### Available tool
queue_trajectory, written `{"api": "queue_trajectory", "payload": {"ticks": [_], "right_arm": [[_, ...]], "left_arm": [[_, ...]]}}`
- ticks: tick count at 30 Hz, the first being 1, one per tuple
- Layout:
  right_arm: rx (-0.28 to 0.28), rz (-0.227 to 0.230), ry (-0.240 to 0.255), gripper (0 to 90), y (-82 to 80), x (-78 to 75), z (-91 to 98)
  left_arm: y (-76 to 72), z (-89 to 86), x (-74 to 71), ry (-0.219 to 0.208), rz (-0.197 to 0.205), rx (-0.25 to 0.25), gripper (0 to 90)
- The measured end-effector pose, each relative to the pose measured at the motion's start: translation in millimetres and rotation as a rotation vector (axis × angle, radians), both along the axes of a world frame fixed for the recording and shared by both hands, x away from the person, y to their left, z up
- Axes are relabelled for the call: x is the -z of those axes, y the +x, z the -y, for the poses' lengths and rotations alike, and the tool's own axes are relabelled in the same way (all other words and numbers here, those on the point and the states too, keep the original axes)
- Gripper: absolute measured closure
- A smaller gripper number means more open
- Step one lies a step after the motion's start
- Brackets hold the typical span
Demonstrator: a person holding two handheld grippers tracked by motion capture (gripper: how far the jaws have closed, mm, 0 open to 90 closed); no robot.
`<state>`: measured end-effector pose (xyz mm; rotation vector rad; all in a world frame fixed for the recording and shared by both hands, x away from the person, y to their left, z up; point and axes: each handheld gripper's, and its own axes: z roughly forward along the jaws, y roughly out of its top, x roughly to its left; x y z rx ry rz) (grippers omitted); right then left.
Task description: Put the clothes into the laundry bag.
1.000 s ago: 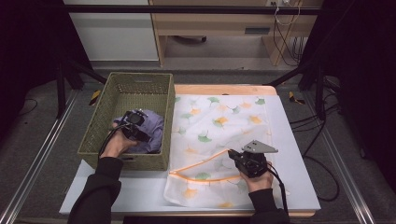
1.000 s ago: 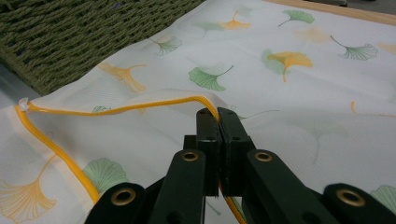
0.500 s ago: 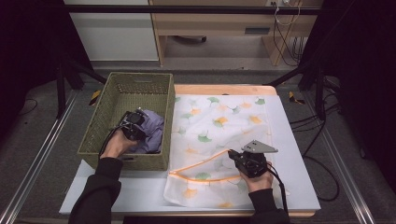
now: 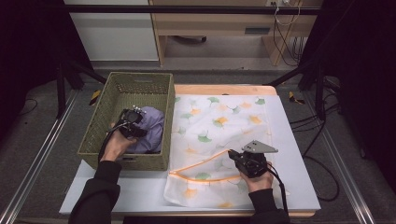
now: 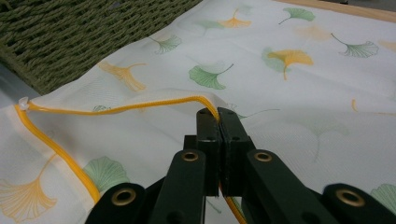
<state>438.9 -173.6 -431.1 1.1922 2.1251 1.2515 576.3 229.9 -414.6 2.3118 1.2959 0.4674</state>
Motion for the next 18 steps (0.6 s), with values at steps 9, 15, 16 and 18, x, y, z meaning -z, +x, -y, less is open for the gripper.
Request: {"api": "queue_trajectory", "payload": {"ticks": [9, 15, 16, 18], "right_arm": [[0.002, -0.003, 0.001, 88.5, -0.4, -0.2, 0.2], [-0.003, 0.0, 0.004, 88.6, -0.1, -0.1, 0.1], [-0.002, -0.001, 0.004, 88.6, 0.0, -0.1, 0.0], [-0.003, 0.0, 0.004, 88.6, -0.1, -0.4, 0.1]], "left_arm": [[-12.7, -9.0, -15.2, -0.089, 0.194, -0.031, 72.8], [-21.8, -15.2, -24.0, -0.144, 0.319, -0.055, 72.8], [-23.0, -16.0, -25.3, -0.152, 0.337, -0.061, 72.8], [-25.0, -17.3, -27.8, -0.164, 0.369, -0.07, 72.8]]}}
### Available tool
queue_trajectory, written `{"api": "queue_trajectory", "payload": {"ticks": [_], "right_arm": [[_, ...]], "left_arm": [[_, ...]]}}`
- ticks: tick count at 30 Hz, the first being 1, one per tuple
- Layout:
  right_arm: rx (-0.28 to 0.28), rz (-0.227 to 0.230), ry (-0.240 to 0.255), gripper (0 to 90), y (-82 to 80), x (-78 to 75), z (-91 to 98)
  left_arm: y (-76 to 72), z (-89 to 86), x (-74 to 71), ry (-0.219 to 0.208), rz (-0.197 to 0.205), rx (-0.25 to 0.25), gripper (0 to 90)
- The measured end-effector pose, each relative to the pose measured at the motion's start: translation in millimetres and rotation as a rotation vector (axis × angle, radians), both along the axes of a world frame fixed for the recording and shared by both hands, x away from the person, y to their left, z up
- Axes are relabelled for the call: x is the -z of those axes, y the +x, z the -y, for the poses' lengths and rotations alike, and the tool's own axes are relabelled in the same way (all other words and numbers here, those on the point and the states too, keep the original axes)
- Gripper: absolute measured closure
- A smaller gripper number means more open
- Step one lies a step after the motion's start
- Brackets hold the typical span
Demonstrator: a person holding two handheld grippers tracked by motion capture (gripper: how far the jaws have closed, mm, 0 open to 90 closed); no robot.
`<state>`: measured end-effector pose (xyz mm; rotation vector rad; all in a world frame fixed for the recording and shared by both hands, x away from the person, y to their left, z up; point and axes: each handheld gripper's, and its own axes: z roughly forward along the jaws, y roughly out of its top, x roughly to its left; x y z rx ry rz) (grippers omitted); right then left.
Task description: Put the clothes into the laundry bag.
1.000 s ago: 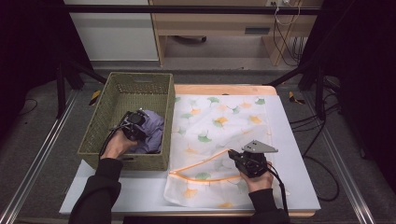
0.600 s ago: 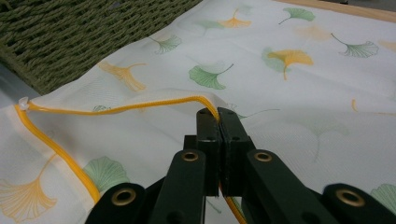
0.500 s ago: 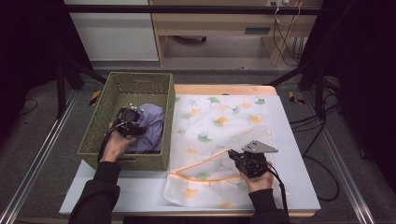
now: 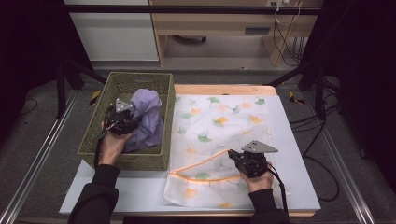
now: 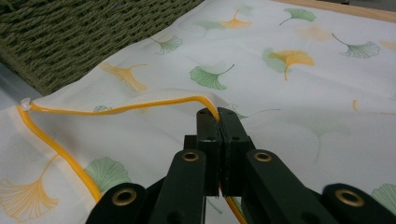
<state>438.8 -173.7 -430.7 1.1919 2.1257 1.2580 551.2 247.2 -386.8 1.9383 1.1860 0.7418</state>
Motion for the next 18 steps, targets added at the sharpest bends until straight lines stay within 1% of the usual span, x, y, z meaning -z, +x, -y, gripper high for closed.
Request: {"api": "queue_trajectory", "payload": {"ticks": [2, 5, 9, 15, 18], "right_arm": [[0.0, 0.002, 0.0, 88.7, 0.0, -0.1, 0.0], [0.0, -0.001, 0.0, 88.7, 0.2, 0.0, 0.0], [-0.003, 0.0, 0.002, 88.7, 0.4, -0.1, 0.6], [0.002, -0.007, 0.003, 88.7, 0.0, 0.1, -0.3], [0.001, -0.007, 0.001, 88.7, 0.5, 0.3, 0.5]], "left_arm": [[-2.3, -0.6, -3.1, -0.01, 0.037, -0.008, 72.7], [-4.1, -2.2, -6.2, -0.021, 0.07, -0.014, 72.7], [-6.1, -6.3, -10.3, -0.054, 0.096, -0.039, 72.6], [-12.6, -8.2, -16.8, -0.071, 0.155, -0.055, 72.6], [-18.2, -10.7, -22.3, -0.099, 0.183, -0.062, 72.6]]}}
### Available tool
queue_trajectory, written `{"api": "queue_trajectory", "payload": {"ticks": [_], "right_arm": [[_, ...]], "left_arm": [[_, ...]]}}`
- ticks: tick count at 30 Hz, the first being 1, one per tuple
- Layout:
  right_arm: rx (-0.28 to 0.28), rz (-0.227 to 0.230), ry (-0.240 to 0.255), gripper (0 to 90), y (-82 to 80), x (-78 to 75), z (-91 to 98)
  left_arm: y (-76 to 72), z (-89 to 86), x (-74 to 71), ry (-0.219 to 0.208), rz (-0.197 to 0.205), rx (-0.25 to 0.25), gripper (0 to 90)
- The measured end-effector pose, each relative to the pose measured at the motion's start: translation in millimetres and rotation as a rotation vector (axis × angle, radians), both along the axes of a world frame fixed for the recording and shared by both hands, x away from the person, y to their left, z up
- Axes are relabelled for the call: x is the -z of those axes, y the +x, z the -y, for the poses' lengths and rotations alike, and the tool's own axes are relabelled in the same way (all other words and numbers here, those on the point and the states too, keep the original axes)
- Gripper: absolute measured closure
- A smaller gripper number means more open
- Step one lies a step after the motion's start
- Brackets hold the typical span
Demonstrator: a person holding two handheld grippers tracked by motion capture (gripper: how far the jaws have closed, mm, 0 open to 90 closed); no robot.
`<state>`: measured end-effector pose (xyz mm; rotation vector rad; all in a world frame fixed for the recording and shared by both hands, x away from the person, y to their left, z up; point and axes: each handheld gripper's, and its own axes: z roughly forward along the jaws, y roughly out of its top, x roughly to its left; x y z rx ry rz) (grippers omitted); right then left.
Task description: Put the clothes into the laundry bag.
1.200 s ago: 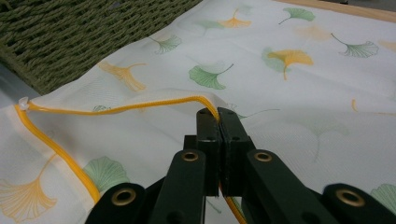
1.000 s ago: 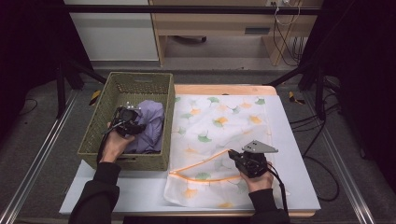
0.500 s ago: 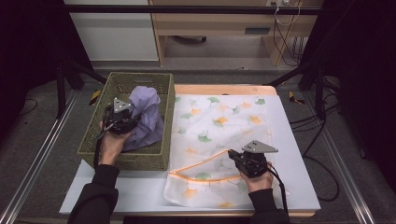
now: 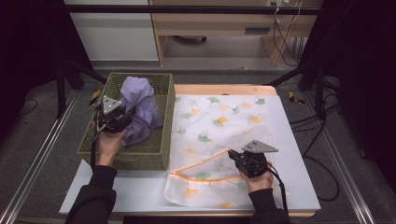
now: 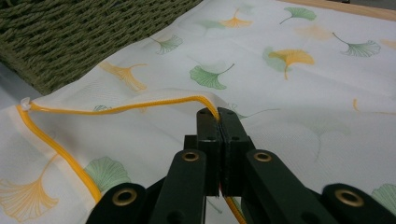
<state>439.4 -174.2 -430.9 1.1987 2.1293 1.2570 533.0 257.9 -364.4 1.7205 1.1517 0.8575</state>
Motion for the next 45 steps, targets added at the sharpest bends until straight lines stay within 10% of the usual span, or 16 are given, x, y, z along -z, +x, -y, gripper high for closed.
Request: {"api": "queue_trajectory", "payload": {"ticks": [15, 45], "right_arm": [[0.002, 0.0, -0.003, 88.8, 0.1, 0.4, -0.3], [0.003, 0.006, -0.006, 88.8, 0.2, 0.4, 0.2]], "left_arm": [[-26.6, -10.0, -28.4, -0.086, 0.116, -0.004, 72.6], [-81.4, 8.7, -86.8, -0.106, 0.241, 0.087, 72.6]]}}
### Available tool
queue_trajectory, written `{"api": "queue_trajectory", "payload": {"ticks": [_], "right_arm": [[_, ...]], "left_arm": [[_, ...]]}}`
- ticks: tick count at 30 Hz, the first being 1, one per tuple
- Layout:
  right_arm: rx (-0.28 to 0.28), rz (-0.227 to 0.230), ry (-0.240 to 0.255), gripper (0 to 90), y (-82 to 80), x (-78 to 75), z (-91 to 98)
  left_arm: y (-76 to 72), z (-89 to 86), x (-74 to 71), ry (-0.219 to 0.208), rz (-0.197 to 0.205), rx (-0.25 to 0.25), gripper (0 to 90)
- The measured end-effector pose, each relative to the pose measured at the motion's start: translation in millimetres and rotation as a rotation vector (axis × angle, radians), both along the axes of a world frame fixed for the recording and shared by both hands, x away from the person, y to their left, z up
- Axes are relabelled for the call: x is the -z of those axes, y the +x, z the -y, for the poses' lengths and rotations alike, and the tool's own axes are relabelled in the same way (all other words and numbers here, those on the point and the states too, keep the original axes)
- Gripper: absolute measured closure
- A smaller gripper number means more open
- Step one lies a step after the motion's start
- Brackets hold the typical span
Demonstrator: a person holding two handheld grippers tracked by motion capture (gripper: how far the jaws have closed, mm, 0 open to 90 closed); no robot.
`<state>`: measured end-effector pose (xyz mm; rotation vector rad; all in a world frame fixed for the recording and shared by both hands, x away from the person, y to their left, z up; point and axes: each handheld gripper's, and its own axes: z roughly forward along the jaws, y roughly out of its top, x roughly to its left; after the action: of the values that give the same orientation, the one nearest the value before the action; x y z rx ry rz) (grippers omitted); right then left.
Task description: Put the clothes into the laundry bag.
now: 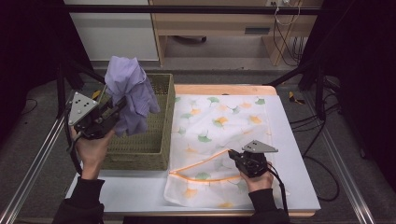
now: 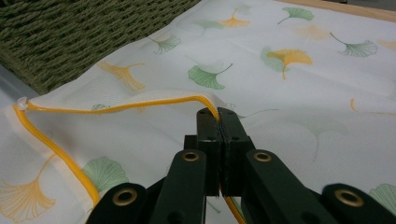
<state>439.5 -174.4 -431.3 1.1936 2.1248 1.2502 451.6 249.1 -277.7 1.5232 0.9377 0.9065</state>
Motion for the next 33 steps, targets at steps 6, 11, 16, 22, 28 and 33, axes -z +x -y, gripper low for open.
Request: {"api": "queue_trajectory", "payload": {"ticks": [6, 11, 16, 22, 28, 33], "right_arm": [[0.004, 0.002, 0.003, 88.8, 0.5, 0.2, 0.1], [0.01, 0.004, -0.003, 88.9, 2.2, 1.5, 0.2], [0.02, 0.004, -0.002, 88.8, 2.9, 2.1, 0.9], [0.021, 0.007, 0.001, 88.8, 4.3, 2.5, 1.2], [0.028, 0.003, 0.005, 88.8, 5.5, 2.8, 1.5], [0.035, 0.0, 0.002, 88.8, 7.2, 4.1, 1.0]], "left_arm": [[-10.8, 5.7, -8.6, -0.007, 0.019, 0.032, 72.6], [-18.4, 12.1, -13.3, -0.005, 0.033, 0.058, 72.6], [-25.8, 19.4, -15.1, -0.007, 0.044, 0.084, 72.5], [-32.3, 28.0, -18.9, -0.003, 0.053, 0.116, 72.6], [-41.4, 38.4, -22.4, 0.005, 0.06, 0.16, 72.5], [-48.4, 47.5, -24.0, 0.007, 0.073, 0.189, 72.5]]}}
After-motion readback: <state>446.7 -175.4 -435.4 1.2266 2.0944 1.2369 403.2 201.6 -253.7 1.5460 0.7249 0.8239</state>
